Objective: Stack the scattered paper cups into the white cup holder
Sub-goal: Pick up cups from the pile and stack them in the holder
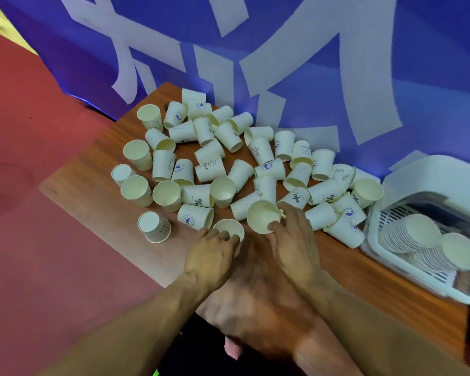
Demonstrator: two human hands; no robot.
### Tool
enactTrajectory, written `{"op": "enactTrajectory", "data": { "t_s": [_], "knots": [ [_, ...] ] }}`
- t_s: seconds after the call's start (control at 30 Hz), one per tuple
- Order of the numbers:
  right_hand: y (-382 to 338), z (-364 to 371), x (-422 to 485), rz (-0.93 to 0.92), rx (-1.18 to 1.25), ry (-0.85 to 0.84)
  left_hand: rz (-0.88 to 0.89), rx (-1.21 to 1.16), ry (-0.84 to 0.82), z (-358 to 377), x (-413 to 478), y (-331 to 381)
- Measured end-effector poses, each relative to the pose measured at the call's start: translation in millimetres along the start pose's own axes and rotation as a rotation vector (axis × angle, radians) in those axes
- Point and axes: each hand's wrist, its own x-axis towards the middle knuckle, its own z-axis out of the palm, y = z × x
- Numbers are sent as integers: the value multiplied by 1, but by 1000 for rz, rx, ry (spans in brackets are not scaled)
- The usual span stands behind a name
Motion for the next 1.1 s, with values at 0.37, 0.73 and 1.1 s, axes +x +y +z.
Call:
{"op": "enactTrajectory", "data": {
  "t_s": [0.37,0.73,1.1],
  "knots": [
    [83,-80,-61,198,-75,363,266,-27,251,-43,60,111],
    [205,-147,-134,380,-79,587,552,-88,296,-70,129,258],
    [259,-124,-143,432,-57,482,688,24,313,-54,171,308]
  ]
}}
